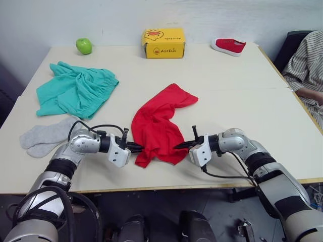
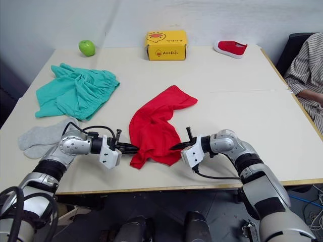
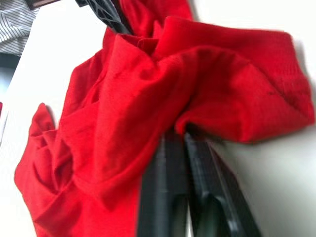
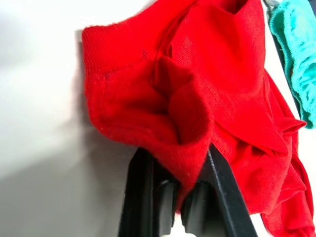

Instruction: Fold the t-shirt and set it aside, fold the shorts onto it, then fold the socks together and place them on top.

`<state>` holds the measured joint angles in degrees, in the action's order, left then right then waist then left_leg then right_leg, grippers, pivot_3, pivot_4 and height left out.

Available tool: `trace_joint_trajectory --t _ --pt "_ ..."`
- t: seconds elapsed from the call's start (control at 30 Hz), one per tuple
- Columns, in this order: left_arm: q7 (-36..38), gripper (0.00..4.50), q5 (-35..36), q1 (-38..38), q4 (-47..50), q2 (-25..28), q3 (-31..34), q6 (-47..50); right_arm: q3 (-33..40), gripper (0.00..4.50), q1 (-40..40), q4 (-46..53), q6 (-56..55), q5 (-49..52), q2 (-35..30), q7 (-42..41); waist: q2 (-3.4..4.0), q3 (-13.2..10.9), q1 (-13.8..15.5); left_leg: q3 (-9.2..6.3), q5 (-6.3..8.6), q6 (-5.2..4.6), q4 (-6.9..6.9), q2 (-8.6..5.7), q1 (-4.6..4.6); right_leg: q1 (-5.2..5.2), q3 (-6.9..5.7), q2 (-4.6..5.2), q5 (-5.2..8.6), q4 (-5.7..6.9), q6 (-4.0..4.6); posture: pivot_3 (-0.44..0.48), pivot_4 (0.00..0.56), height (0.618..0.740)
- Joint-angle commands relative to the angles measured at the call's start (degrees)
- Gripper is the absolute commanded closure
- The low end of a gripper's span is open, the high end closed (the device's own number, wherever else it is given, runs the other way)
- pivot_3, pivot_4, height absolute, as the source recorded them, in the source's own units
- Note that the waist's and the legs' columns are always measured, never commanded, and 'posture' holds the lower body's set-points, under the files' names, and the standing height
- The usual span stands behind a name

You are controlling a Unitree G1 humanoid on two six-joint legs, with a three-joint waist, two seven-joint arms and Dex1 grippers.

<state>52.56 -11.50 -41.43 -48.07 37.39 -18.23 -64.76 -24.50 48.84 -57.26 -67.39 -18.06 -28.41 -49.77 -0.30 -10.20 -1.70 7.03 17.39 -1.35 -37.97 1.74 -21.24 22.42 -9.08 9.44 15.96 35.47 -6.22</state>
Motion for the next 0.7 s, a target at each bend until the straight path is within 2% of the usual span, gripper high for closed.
trace_joint_trajectory --t 0.03,0.13,0.33,0.5,0.7 --pt "0.4 4.47 0.8 0.5 -0.3 -0.6 -1.2 0.1 0.0 4.50 -1.6 2.1 1.9 2.0 -0.7 -1.2 0.00 0.0 0.0 0.00 0.00 0.00 0.00 0.00 0.00 0.00 0.00 0.00 0.00 0.01 0.00 0.000 0.150 0.740" --pt "4.3 4.47 8.4 2.8 3.1 0.3 -0.2 2.6 0.8 4.50 -3.3 5.0 4.2 6.1 -2.3 -3.9 0.02 0.0 0.1 -0.01 0.00 -0.01 0.00 0.00 -0.03 0.01 0.00 0.01 0.00 0.00 0.00 0.000 0.150 0.740" --pt "11.6 4.47 23.4 11.3 15.9 4.8 3.3 12.8 2.2 4.50 -8.6 15.7 11.3 15.4 -8.1 -10.8 0.05 -0.1 0.0 -0.01 0.19 -0.13 0.00 0.00 -0.22 0.14 -0.04 0.01 0.01 -0.16 0.01 0.000 0.150 0.740" --pt "12.5 4.47 27.0 19.3 24.1 8.2 6.9 17.3 3.3 4.50 -15.6 27.8 18.5 20.8 -13.5 -14.2 0.07 -0.2 0.1 -0.04 0.26 -0.20 -0.01 0.00 -0.30 0.11 -0.08 0.01 0.00 -0.40 0.00 0.000 0.150 0.740" --pt "10.8 4.47 25.9 27.8 31.8 9.1 9.6 19.0 5.0 4.50 -24.1 40.6 25.1 22.6 -16.9 -14.0 0.14 -0.3 0.2 -0.05 0.36 -0.11 -0.01 0.03 -0.29 0.13 -0.07 0.01 0.00 -0.46 -0.01 0.000 0.150 0.740"
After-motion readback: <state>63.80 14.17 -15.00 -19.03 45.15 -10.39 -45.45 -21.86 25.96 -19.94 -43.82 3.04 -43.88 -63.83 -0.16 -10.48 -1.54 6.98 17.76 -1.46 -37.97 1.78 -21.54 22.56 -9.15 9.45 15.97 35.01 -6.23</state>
